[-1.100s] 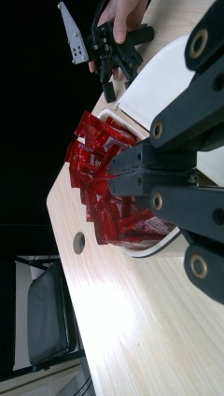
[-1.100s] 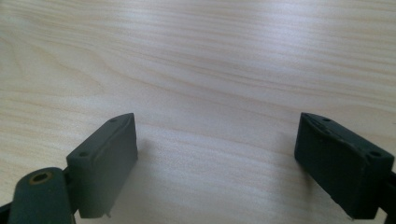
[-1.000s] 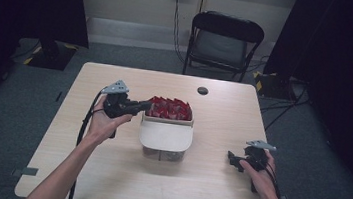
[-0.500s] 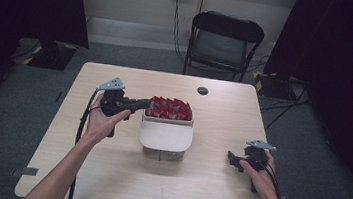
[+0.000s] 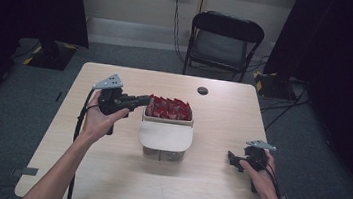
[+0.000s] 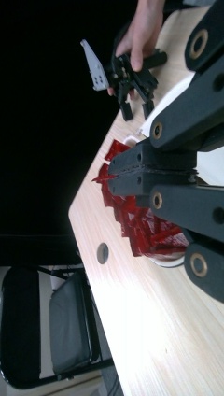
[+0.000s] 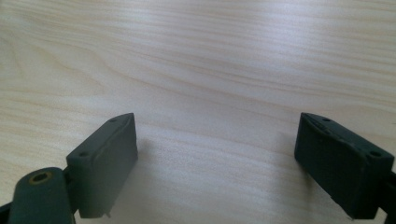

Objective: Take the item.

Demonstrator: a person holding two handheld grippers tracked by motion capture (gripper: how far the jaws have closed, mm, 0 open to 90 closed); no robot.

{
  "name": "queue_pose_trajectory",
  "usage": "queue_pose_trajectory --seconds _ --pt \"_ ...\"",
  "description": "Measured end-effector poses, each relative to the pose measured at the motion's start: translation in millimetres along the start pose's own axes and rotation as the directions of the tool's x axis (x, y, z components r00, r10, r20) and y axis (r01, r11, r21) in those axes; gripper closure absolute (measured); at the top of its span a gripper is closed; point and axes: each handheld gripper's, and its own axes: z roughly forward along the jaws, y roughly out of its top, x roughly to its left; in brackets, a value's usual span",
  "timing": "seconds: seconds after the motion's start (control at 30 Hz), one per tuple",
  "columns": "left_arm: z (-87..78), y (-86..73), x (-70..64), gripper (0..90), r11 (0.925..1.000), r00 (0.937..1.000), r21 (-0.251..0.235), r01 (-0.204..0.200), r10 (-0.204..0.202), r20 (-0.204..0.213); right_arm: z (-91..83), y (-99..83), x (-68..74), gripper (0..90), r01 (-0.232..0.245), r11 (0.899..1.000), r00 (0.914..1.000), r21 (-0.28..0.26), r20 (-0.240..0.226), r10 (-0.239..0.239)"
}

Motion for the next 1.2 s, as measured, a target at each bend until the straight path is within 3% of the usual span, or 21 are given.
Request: queue_pose_trajectory --seconds 0.17,0.9,1.13,1.2 --pt "-1.4 1.5 0.6 89.7 0.9999 0.9998 -0.012 -0.002 0.002 0.018 0.0 0.0 -0.1 12.7 -0.001 1.0 1.0 0.0 -0.001 0.001" --pt "-10.7 13.6 -6.1 89.8 0.9978 0.9988 -0.047 -0.047 0.047 0.014 0.0 0.0 -0.1 12.7 0.0 1.0 1.0 0.0 -0.001 0.0" --pt "-14.0 15.2 -4.2 89.7 0.9978 0.9995 -0.061 -0.026 0.027 0.015 -0.1 0.0 -0.1 12.6 -0.001 1.0 1.0 0.0 -0.001 0.001" --pt "-15.5 15.7 -2.9 89.7 0.997 0.9993 -0.076 -0.011 0.014 0.036 -0.1 0.0 -0.1 12.7 -0.001 1.0 1.0 0.0 -0.001 0.001"
